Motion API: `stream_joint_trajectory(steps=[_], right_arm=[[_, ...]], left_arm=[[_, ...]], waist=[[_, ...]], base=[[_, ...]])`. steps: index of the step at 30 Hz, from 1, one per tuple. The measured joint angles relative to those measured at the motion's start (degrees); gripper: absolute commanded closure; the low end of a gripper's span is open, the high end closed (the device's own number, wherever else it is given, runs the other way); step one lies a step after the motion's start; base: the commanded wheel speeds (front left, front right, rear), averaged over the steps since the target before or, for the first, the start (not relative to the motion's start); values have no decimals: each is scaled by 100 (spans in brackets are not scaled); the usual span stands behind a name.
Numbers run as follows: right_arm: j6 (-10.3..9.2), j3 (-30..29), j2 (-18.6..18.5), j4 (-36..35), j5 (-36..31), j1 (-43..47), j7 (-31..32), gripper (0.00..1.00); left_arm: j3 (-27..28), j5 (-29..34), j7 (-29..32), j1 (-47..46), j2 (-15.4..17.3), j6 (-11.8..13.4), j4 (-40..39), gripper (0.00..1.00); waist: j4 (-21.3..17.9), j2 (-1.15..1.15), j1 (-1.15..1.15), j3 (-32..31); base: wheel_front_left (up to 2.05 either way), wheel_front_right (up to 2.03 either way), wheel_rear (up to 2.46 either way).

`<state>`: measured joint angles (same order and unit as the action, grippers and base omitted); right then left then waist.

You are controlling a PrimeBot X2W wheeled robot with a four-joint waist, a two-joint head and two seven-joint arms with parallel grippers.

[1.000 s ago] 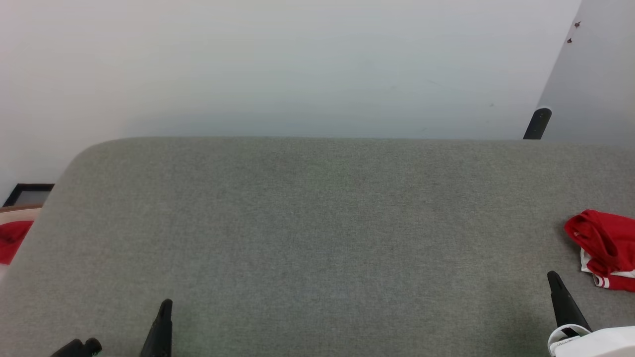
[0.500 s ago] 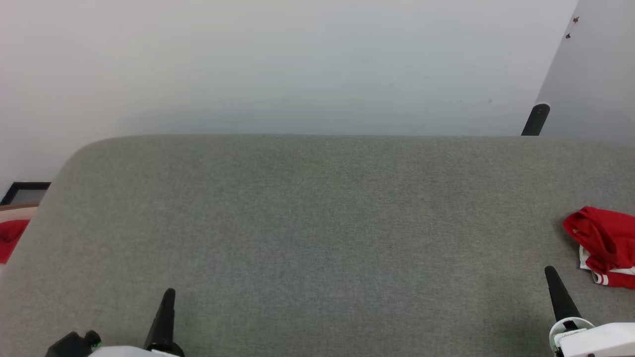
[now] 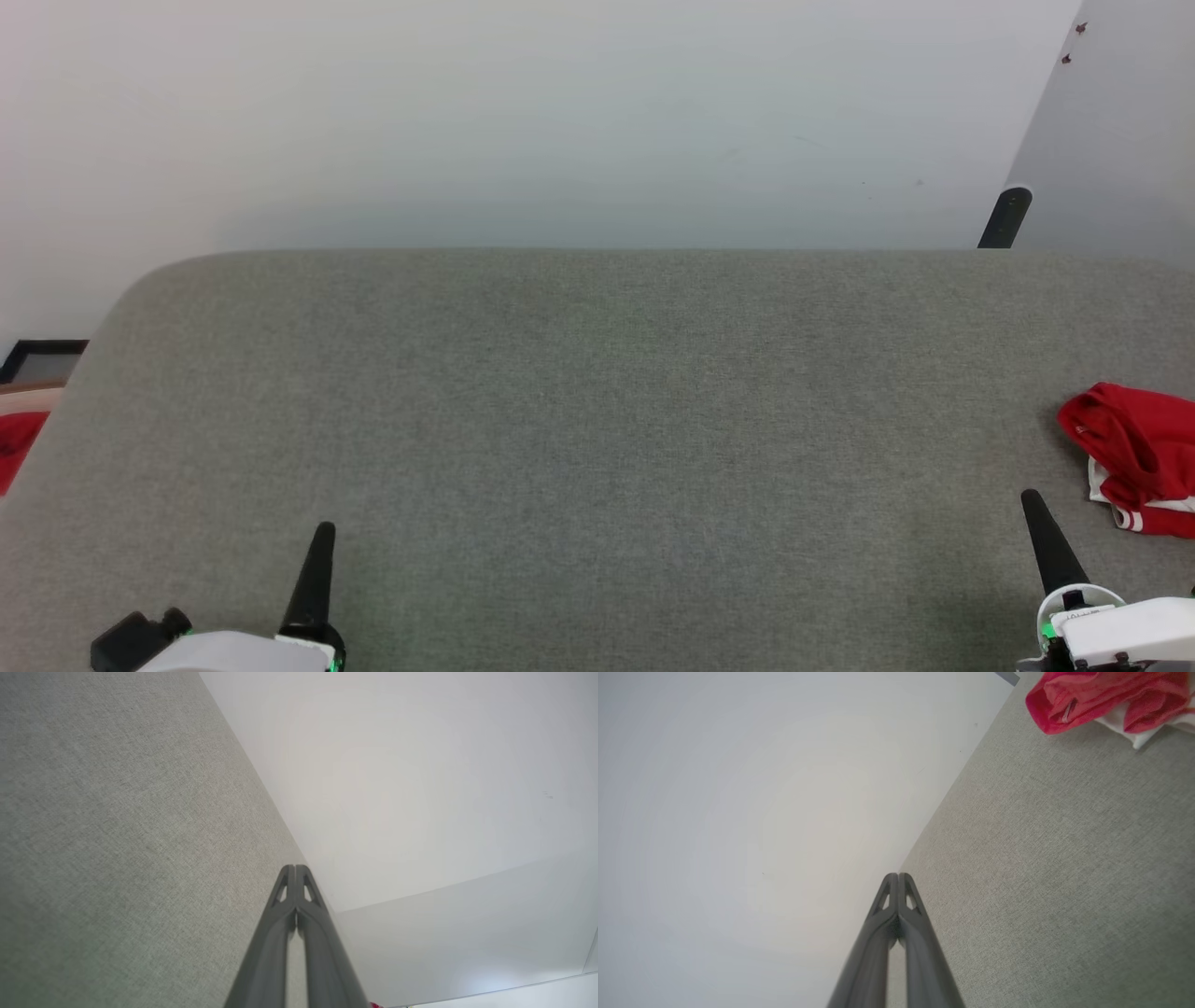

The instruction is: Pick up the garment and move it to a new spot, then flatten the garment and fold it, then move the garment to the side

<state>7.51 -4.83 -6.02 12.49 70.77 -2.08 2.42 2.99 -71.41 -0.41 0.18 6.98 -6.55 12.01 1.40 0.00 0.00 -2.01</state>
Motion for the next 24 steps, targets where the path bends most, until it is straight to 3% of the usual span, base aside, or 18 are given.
stream_joint_trajectory(steps=[24], right_arm=[[-1,-71,148,74,1018,-203,192,100]], left_arm=[[170,-993,344,-279,-194,-27,101,100]], waist=[[-58,0,0,91]], base=[[0,0,0]])
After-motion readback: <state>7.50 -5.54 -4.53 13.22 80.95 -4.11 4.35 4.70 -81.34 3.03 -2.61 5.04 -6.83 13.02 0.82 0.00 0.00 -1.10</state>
